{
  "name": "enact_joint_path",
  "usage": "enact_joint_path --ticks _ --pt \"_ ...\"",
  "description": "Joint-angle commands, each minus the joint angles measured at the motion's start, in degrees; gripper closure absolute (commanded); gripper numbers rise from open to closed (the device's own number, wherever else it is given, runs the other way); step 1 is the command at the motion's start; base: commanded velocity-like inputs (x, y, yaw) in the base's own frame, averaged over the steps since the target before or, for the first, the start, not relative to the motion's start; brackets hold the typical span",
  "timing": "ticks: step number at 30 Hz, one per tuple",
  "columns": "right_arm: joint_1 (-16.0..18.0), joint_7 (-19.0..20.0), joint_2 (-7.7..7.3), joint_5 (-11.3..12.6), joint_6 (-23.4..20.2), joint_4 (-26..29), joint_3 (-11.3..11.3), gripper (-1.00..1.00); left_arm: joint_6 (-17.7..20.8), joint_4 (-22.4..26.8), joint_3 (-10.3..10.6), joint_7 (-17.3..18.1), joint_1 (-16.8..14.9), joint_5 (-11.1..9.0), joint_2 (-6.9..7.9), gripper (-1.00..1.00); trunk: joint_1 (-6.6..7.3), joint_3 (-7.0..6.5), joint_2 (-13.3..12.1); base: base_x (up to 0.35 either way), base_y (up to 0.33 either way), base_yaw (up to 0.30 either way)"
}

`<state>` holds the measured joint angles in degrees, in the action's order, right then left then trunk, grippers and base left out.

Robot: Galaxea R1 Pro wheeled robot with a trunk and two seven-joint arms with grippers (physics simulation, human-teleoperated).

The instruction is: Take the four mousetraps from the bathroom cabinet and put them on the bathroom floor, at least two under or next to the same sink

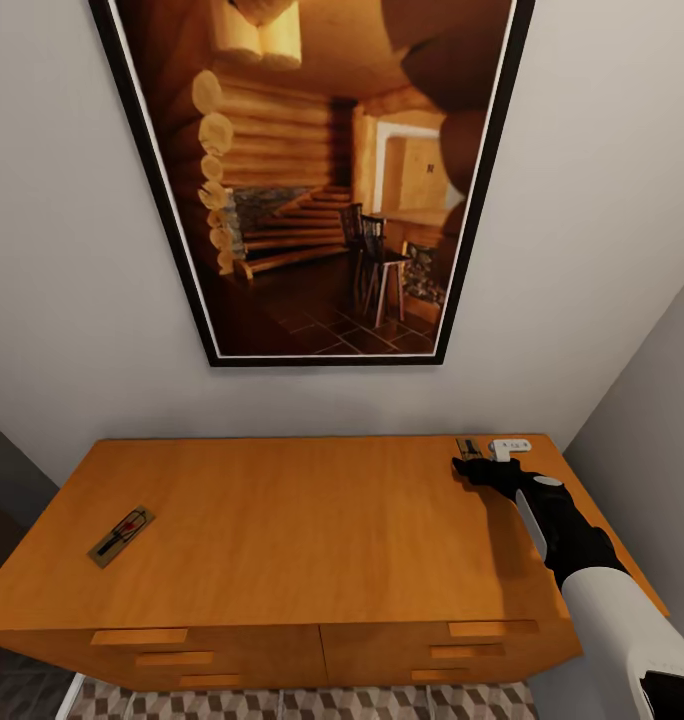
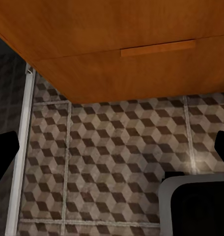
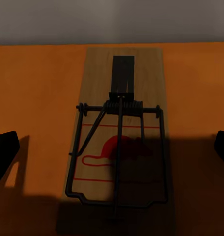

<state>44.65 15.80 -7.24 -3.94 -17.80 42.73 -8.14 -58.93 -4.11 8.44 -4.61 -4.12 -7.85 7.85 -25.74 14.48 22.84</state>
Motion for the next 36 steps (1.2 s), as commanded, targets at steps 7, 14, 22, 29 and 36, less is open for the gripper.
enact_joint_path --ticks 7,14,22,29,36 --pt "0.0 0.4 0.04 -0.5 -0.3 -0.6 -0.2 -1.00 -0.2 -0.2 0.5 -0.3 -0.1 -0.2 -0.03 -1.00 -0.05 0.12 0.1 0.000 0.000 0.000" --pt "0.0 0.5 -0.01 -0.5 -0.3 -0.6 -0.2 1.00 -0.3 -0.2 0.5 -0.3 -0.1 -0.2 -0.03 -1.00 -0.05 0.12 0.1 0.000 0.000 0.000" --pt "0.0 0.5 -0.05 -0.5 -0.3 -0.6 -0.2 1.00 -0.2 -0.2 0.5 -0.3 -0.1 -0.2 -0.02 -1.00 -0.05 0.12 0.1 0.000 0.000 0.000" --pt "0.0 0.4 -0.05 -0.5 -0.3 -0.6 -0.2 1.00 -0.2 -0.2 0.5 -0.3 -0.1 -0.2 -0.02 -1.00 -0.05 0.12 0.1 0.000 0.000 0.000" --pt "0.0 0.5 -0.05 -0.5 -0.3 -0.6 -0.3 1.00 -0.2 -0.2 0.5 -0.3 -0.1 -0.2 -0.02 -1.00 -0.05 0.12 0.1 0.000 0.000 0.000"
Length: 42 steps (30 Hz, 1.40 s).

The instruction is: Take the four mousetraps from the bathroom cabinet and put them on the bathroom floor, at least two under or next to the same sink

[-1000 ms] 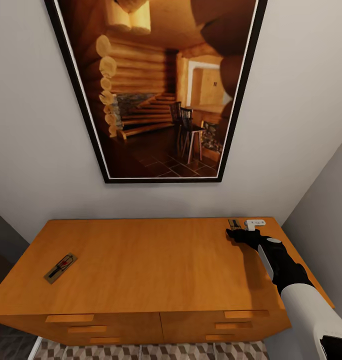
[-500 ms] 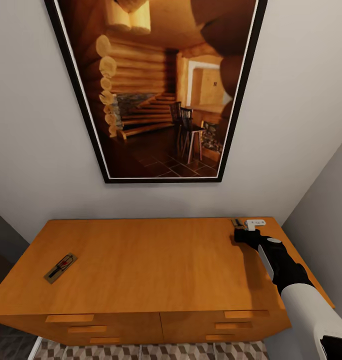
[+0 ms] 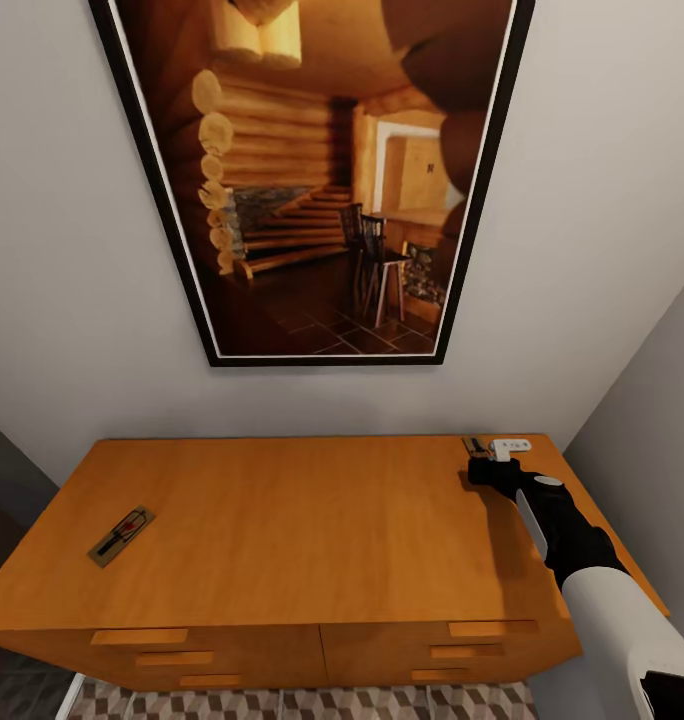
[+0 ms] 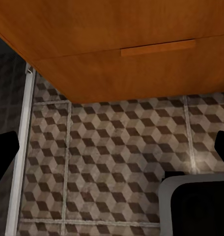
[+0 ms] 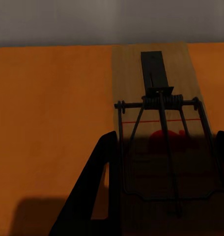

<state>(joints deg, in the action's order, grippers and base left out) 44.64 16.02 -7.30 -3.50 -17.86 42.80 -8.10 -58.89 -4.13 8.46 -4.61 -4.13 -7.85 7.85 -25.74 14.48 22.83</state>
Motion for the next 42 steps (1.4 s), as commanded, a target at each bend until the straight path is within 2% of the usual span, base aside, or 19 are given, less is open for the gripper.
enact_joint_path --ticks 1,24,42 --pt "0.0 0.2 0.00 -1.0 -0.2 -0.7 -0.3 1.00 -0.3 -0.2 0.5 -0.3 -0.1 -0.2 -0.02 -1.00 -0.04 0.11 0.1 0.000 0.000 0.000" --pt "0.0 0.5 -0.17 -1.0 -0.2 1.1 -0.4 1.00 -0.3 -0.2 0.5 -0.3 -0.1 -0.2 -0.03 -1.00 -0.04 0.11 0.1 -0.005 0.000 0.000" --pt "0.0 0.4 -0.09 -1.0 -0.2 1.1 -0.3 1.00 -0.3 -0.2 0.5 -0.3 -0.1 -0.2 -0.03 -1.00 -0.04 0.11 0.1 -0.278 0.000 0.000"
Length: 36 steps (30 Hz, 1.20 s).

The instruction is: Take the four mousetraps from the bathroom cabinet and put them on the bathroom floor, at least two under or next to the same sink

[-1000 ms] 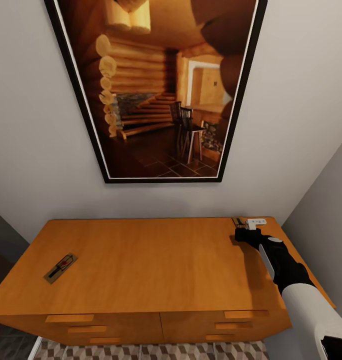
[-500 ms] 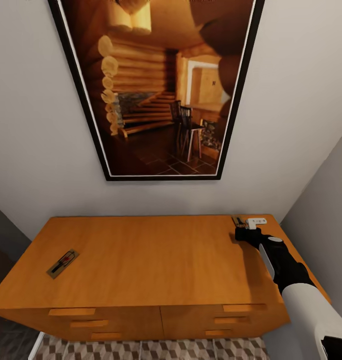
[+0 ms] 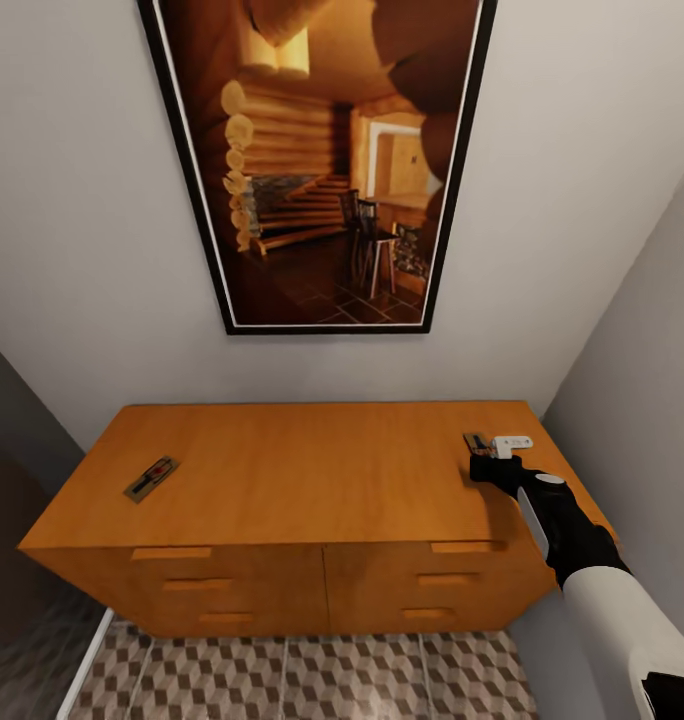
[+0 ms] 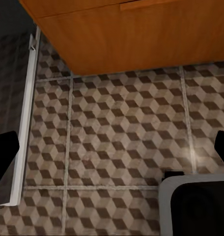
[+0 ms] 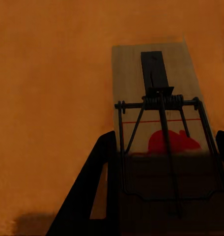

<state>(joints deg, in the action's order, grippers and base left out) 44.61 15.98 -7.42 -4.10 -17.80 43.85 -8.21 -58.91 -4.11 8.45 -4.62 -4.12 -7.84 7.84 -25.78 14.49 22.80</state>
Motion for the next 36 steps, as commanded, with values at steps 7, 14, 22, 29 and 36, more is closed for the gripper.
enact_joint_path --ticks 7,14,22,29,36 --pt "0.0 0.5 0.03 -0.4 -0.3 0.1 -0.2 1.00 -0.3 -0.2 0.5 -0.3 -0.1 -0.2 -0.02 -1.00 0.00 0.11 0.1 -0.296 0.000 0.000" --pt "0.0 0.5 0.03 -0.4 -0.3 0.1 -0.2 1.00 -0.3 -0.2 0.5 -0.3 -0.1 -0.2 -0.02 -1.00 0.00 0.11 0.1 -0.295 0.000 0.000" --pt "0.0 0.4 0.04 -0.4 -0.3 0.1 -0.2 1.00 -0.3 -0.2 0.5 -0.3 -0.1 -0.2 -0.01 -1.00 0.00 0.11 0.1 -0.295 0.000 0.000" --pt "0.0 0.4 0.11 -0.3 -0.3 0.0 -0.1 1.00 -0.3 -0.2 0.5 -0.3 -0.1 -0.3 -0.02 -1.00 0.00 0.11 0.1 -0.295 0.000 0.000" --pt "0.0 0.4 0.12 -0.3 -0.3 0.0 -0.1 1.00 -0.3 -0.2 0.5 -0.3 -0.1 -0.2 -0.02 -1.00 0.00 0.11 0.1 -0.295 0.000 0.000"
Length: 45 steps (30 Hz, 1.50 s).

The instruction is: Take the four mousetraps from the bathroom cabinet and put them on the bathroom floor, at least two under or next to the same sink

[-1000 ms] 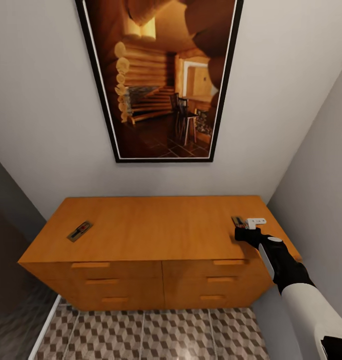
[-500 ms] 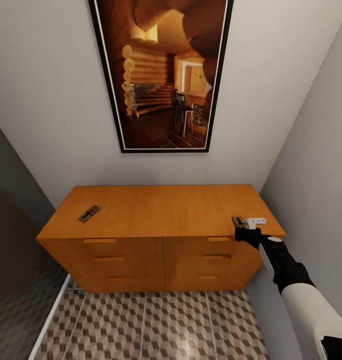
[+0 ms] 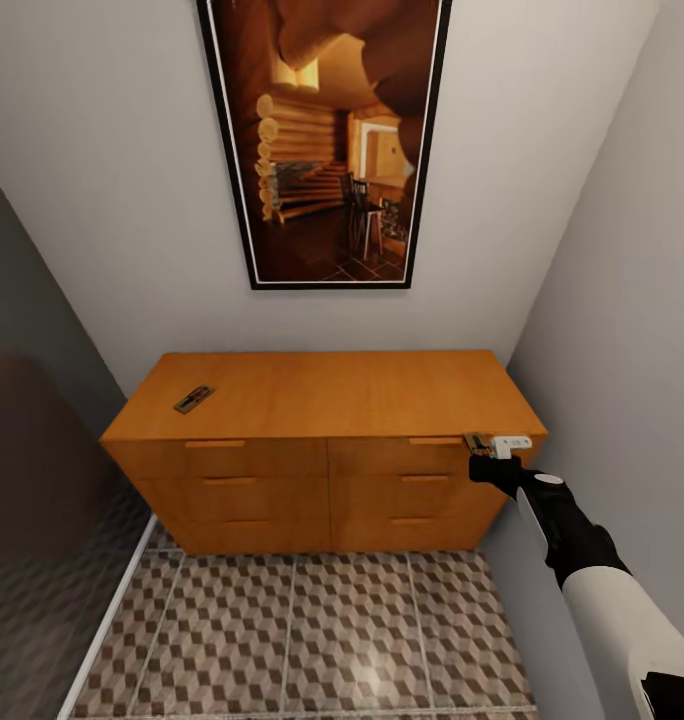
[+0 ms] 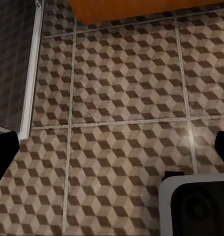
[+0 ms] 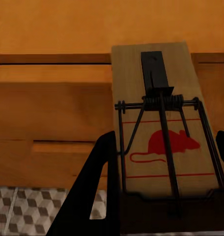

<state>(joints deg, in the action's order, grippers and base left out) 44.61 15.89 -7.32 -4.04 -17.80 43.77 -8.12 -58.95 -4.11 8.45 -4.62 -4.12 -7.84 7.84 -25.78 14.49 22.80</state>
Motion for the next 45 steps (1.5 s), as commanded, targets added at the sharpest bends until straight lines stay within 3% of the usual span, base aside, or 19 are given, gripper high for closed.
enact_joint_path --ticks 1,20,26,32,37,41,45 --pt "0.0 0.5 0.03 -0.4 -0.3 0.1 -0.2 1.00 -0.3 -0.2 0.5 -0.3 -0.1 -0.2 -0.02 -1.00 0.00 0.11 0.1 -0.294 0.000 0.000" --pt "0.0 0.3 0.52 -0.4 -0.1 -0.6 -0.1 1.00 -0.3 -0.2 0.5 -0.3 -0.1 -0.3 -0.02 -1.00 0.00 0.11 0.1 -0.246 0.000 0.000" --pt "0.0 0.1 1.80 -0.4 4.5 -3.4 -0.1 1.00 -0.3 -0.2 0.5 -0.2 -0.1 -0.2 -0.02 -1.00 0.00 0.11 0.1 -0.023 0.000 0.000" --pt "0.0 0.0 3.66 -0.6 15.5 -13.7 0.0 1.00 -0.4 -0.2 0.5 -0.2 -0.1 -0.2 0.00 -1.00 0.00 0.11 0.1 -0.003 0.000 0.000" --pt "0.0 -0.2 6.13 -0.9 31.1 -28.7 0.0 1.00 -0.4 0.0 0.3 -0.3 -0.2 -0.3 0.18 -1.00 0.00 0.11 0.1 0.000 0.000 0.000" --pt "0.0 -1.4 6.91 -1.0 42.3 -38.9 0.0 1.00 -0.4 0.2 0.1 -0.3 -0.2 -0.3 0.42 -1.00 0.00 0.11 0.1 0.000 0.000 0.000" --pt "-3.4 -2.2 7.22 -1.0 47.5 -41.7 0.0 1.00 -0.3 0.5 -0.1 -0.4 -0.2 -0.3 0.38 -1.00 0.00 0.11 0.1 0.000 0.000 0.000"
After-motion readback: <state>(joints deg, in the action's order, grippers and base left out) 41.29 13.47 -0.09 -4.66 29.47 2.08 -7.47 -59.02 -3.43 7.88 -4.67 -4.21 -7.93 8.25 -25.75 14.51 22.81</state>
